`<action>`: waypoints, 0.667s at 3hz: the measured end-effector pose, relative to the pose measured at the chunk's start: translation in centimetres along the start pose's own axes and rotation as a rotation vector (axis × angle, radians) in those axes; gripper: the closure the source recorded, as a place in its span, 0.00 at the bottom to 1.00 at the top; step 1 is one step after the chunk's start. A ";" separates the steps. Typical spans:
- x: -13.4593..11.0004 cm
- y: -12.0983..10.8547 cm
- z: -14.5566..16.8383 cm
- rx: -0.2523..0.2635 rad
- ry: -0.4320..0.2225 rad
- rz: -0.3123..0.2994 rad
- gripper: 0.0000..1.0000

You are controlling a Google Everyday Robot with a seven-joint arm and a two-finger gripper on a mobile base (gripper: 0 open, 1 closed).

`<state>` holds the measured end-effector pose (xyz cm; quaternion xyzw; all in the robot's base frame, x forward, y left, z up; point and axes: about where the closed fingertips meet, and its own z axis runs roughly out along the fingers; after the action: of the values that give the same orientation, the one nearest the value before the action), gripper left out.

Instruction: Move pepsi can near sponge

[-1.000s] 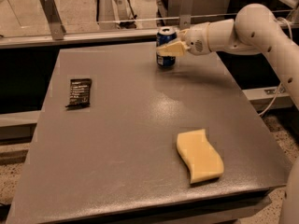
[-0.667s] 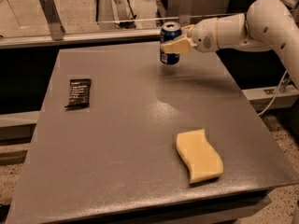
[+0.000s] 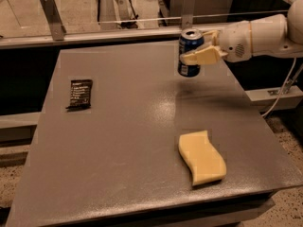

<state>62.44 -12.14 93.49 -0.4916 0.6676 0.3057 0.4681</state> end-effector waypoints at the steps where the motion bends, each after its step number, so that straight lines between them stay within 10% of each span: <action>1: 1.3 3.0 -3.0 -0.029 0.026 0.012 1.00; 2: 1.8 6.2 -5.1 -0.065 0.042 0.024 1.00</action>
Offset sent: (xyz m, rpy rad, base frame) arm -0.1268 -0.0479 0.0016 -0.0403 0.0973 0.0764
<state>54.79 -15.17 93.44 -0.5049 0.6730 0.3222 0.4340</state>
